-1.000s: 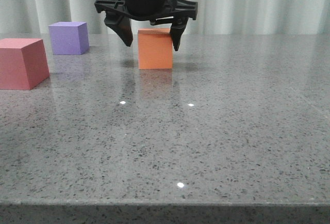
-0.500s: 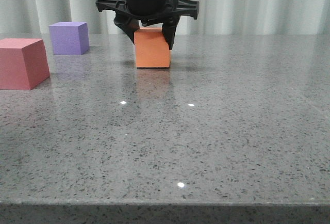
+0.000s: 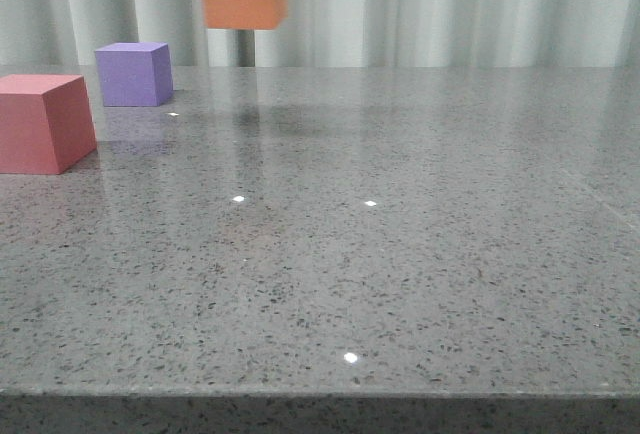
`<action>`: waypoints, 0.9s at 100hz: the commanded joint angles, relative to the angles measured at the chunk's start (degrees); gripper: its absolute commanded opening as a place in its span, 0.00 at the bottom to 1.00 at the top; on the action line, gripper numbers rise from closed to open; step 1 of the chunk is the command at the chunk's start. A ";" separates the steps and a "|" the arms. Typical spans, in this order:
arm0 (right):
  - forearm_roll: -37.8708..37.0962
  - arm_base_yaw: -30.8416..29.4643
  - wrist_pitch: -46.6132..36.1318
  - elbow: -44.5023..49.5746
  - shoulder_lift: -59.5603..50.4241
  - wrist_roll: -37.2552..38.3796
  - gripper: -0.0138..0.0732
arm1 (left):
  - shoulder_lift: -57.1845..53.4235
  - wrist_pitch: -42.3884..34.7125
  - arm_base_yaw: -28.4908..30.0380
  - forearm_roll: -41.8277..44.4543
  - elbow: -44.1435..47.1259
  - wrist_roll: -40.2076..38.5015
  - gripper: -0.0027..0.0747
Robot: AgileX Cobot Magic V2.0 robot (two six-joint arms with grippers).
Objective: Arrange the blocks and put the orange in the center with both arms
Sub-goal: 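Carry the orange cube with the left gripper toward the pink cube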
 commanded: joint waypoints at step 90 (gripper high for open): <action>-0.78 -0.33 -4.26 -1.54 -0.01 -0.19 0.08 | -13.55 -16.81 19.06 -9.88 21.12 13.53 0.37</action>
